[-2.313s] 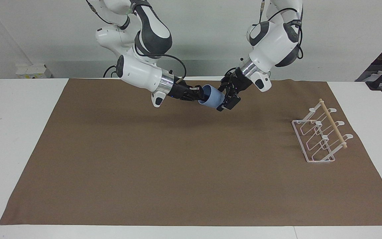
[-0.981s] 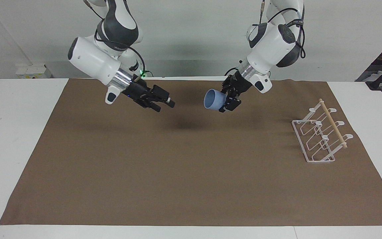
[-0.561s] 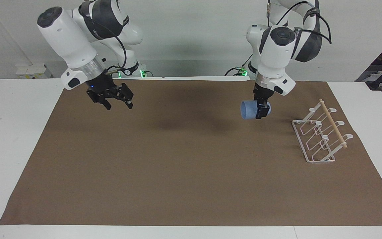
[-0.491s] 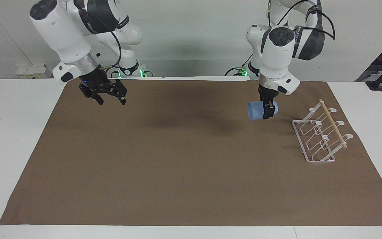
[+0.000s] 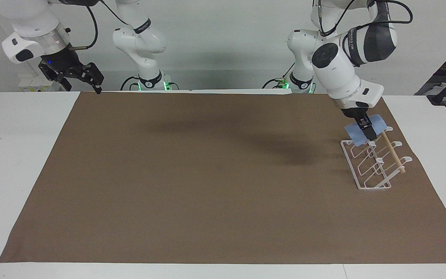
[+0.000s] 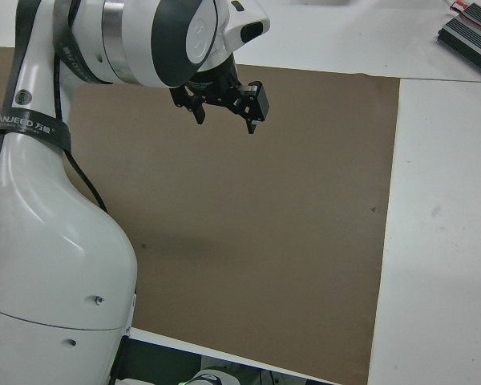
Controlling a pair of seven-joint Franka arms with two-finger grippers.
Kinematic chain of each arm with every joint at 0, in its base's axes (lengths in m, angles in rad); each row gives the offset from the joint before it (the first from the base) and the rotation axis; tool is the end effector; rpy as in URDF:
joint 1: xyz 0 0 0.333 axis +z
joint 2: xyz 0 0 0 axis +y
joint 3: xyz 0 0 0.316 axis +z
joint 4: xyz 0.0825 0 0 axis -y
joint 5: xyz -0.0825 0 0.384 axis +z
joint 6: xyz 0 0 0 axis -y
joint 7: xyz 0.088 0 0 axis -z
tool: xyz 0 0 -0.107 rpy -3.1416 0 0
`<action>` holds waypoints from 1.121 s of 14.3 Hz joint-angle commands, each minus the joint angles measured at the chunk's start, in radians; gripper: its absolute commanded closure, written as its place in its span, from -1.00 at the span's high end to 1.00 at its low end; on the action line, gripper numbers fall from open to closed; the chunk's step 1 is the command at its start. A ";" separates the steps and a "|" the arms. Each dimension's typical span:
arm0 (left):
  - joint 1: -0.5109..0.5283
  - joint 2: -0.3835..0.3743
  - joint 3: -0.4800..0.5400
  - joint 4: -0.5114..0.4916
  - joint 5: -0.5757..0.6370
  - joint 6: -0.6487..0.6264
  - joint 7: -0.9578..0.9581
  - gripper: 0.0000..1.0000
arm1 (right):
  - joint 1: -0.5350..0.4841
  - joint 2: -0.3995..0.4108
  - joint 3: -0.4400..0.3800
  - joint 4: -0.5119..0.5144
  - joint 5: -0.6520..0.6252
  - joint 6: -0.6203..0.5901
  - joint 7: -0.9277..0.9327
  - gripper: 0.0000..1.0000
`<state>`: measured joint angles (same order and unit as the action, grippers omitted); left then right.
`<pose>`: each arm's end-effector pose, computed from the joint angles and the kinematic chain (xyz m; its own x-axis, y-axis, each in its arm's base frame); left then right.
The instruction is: Hang cup on cup holder
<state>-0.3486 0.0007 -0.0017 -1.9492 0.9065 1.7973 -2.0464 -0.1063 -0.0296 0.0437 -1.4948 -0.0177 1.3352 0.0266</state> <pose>0.5420 -0.1272 0.4944 0.0478 0.6522 0.7565 0.9670 -0.2201 0.1286 0.5185 -0.0343 0.6563 0.9873 -0.0929 -0.1291 -0.0907 -0.9956 0.0223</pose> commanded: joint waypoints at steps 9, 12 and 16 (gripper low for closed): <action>0.033 0.234 -0.006 0.061 0.305 -0.078 -0.021 -0.31 | 0.132 0.031 -0.125 0.008 -0.005 -0.056 -0.030 0.99; 0.057 0.249 -0.006 0.059 0.334 -0.075 -0.021 -0.30 | 0.128 0.030 -0.125 0.005 -0.005 -0.056 -0.031 0.99; 0.068 0.257 -0.009 0.099 0.382 -0.078 -0.017 -0.30 | 0.128 0.030 -0.130 0.005 -0.008 -0.050 -0.039 0.99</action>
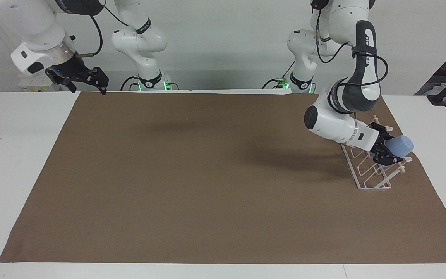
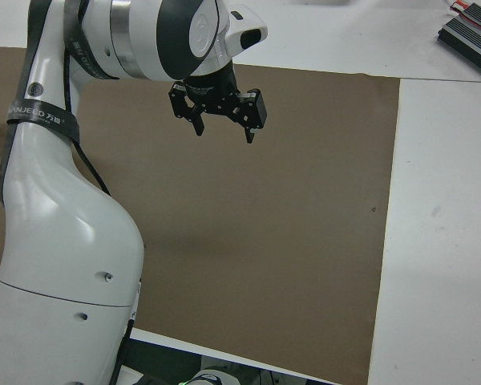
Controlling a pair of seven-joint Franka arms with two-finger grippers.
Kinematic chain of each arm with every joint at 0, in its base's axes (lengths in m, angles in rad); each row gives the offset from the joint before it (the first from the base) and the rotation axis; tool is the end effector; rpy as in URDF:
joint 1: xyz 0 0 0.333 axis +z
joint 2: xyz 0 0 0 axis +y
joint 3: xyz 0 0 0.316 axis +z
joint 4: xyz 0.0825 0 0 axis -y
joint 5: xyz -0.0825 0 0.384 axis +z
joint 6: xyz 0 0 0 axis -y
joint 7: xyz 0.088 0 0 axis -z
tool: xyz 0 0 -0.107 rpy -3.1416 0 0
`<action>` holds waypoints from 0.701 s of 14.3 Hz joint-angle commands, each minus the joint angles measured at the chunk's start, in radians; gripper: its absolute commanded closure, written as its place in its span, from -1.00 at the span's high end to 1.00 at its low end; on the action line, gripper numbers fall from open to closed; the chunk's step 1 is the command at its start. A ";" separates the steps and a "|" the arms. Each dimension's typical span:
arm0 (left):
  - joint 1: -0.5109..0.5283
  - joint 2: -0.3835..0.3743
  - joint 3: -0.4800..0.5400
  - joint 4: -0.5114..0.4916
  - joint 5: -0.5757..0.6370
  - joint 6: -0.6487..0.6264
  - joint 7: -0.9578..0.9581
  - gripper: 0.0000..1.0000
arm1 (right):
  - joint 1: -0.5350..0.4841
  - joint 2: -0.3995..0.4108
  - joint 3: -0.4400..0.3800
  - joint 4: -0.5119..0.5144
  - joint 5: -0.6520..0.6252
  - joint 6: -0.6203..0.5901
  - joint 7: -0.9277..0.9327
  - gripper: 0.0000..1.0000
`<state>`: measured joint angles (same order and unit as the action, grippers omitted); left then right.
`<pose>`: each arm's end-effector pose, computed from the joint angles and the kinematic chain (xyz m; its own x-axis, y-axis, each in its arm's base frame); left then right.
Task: Hang cup on cup holder
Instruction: 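Lower the cup onto a rack peg with the left gripper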
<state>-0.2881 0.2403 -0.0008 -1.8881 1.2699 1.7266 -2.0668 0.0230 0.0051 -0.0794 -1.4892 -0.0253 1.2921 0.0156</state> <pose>0.5985 -0.0861 0.4091 0.1270 0.3080 0.9429 0.9608 -0.2744 -0.0397 0.5244 -0.0327 0.6377 0.9766 -0.0778 -0.2003 -0.0735 -0.9969 0.0288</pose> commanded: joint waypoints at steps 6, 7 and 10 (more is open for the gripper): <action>0.007 0.030 -0.013 0.029 -0.030 0.019 0.004 -0.30 | -0.023 -0.014 -0.007 -0.017 0.001 -0.013 -0.026 0.99; 0.007 0.033 -0.012 0.027 -0.033 0.019 0.004 -0.30 | -0.023 -0.016 -0.007 -0.025 0.001 -0.004 -0.026 0.99; 0.023 0.037 -0.013 0.020 -0.038 0.022 0.004 -0.30 | -0.023 -0.027 -0.007 -0.043 0.001 0.016 -0.026 0.99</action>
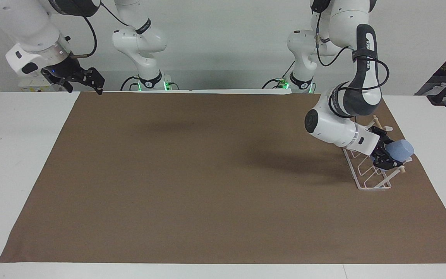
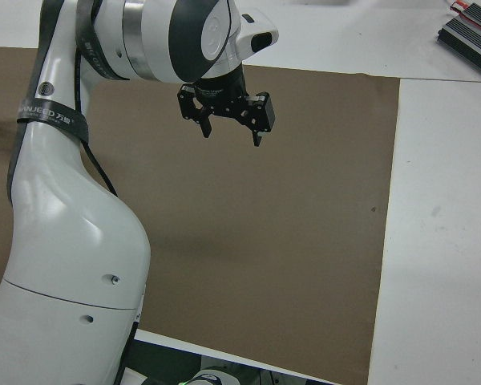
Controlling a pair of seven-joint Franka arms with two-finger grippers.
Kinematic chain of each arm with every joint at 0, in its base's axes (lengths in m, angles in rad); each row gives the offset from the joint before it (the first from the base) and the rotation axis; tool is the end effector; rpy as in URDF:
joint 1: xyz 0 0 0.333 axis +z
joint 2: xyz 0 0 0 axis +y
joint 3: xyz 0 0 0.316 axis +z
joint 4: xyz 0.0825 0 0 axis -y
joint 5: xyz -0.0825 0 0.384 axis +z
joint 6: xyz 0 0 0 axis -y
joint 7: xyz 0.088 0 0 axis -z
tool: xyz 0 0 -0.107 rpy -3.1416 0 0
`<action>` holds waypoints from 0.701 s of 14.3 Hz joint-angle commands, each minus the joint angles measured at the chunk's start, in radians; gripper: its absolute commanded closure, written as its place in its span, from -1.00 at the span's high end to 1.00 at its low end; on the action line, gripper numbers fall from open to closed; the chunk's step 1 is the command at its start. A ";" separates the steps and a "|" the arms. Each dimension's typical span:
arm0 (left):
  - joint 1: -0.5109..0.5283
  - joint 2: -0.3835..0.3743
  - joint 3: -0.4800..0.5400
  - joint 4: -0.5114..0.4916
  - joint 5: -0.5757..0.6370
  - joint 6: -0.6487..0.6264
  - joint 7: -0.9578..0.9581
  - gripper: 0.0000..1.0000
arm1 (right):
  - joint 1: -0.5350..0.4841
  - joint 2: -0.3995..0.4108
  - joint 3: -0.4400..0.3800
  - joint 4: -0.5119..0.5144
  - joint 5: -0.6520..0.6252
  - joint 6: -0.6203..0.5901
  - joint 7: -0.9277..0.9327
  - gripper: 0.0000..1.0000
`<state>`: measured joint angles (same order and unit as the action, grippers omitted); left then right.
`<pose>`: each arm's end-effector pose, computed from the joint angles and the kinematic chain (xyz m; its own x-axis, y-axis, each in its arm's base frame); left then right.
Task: Hang cup on cup holder
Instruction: 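Lower the cup onto a rack peg with the left gripper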
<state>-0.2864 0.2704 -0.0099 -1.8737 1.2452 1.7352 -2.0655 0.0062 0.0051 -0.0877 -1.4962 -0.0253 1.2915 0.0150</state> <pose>0.6021 -0.0931 0.3952 0.1476 0.3288 0.9328 0.9594 -0.2766 -0.0544 0.5232 -0.0458 0.6346 0.9729 -0.1016 -0.2077 -0.0977 -0.9948 0.0288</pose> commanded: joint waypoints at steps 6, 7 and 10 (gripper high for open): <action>0.024 0.010 -0.004 -0.013 -0.053 0.052 0.001 -0.25 | -0.002 -0.027 0.002 -0.036 0.001 0.017 -0.024 0.99; 0.024 0.010 -0.005 -0.016 -0.059 0.053 0.002 -0.23 | 0.003 -0.027 0.003 -0.036 0.001 0.019 -0.023 0.99; 0.016 0.009 -0.005 -0.030 -0.105 0.063 0.002 -0.10 | -0.002 -0.027 0.003 -0.036 0.001 0.017 -0.024 0.99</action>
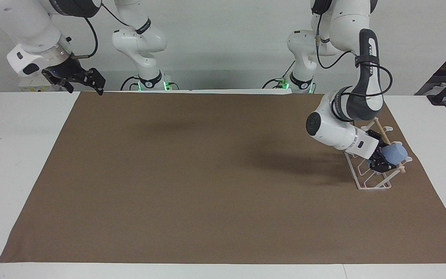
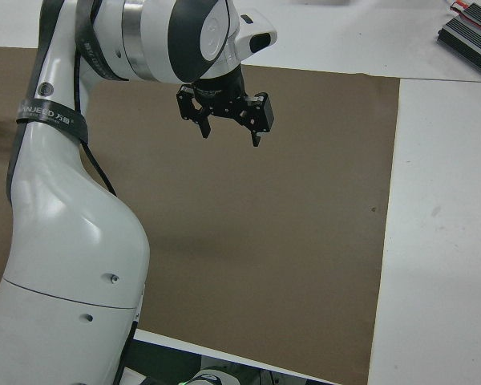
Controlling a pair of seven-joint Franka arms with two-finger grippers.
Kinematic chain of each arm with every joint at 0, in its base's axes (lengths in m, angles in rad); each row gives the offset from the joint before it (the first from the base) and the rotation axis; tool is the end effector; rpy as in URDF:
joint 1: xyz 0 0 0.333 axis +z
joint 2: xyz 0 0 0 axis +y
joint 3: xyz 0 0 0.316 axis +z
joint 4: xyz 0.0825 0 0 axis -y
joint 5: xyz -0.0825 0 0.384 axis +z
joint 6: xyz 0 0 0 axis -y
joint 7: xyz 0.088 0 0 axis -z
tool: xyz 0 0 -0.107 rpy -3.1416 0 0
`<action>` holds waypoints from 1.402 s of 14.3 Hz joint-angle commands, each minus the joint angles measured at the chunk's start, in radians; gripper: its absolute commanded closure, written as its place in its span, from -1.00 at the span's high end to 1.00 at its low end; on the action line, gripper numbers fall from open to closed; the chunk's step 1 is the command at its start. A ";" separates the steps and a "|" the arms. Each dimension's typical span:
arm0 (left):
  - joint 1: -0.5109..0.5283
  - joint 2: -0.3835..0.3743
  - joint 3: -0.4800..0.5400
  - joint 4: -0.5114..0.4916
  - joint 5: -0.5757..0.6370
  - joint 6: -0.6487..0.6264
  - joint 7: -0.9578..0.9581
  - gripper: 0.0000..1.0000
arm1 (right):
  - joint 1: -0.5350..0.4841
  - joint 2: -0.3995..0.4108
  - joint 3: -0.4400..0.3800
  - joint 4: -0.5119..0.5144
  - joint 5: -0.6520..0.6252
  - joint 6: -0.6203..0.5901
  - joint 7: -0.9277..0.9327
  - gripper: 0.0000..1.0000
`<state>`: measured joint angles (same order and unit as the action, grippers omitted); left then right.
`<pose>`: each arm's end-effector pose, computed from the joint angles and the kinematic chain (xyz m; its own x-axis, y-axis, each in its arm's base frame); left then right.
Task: Hang cup on cup holder
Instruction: 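Lower the cup onto a rack peg with the left gripper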
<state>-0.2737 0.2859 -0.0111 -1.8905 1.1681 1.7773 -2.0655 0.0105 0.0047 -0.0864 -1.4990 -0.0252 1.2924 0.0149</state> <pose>0.5987 -0.0918 0.3725 0.1775 0.4037 0.8975 0.9626 -0.2607 -0.0732 0.5234 -0.0429 0.6336 0.9731 -0.0960 -0.2092 -0.0920 -0.9953 0.0287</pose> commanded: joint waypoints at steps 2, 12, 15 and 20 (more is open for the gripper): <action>0.005 -0.008 -0.004 -0.015 -0.048 0.021 0.008 0.38 | -0.004 -0.026 0.002 -0.033 0.001 0.016 -0.023 0.99; 0.013 -0.014 -0.001 0.146 -0.243 -0.031 0.253 1.00 | -0.004 -0.028 0.002 -0.033 0.001 0.015 -0.024 0.99; 0.014 -0.021 0.005 0.253 -0.346 -0.078 0.418 1.00 | -0.004 -0.026 0.002 -0.033 0.001 0.015 -0.024 0.99; 0.057 -0.045 0.010 0.373 -0.549 -0.127 0.636 1.00 | -0.004 -0.026 0.002 -0.033 0.001 0.015 -0.024 0.99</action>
<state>-0.2335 0.2565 0.0009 -1.5396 0.7002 1.6740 -1.5041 0.0104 0.0035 -0.0864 -1.5004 -0.0253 1.2924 0.0149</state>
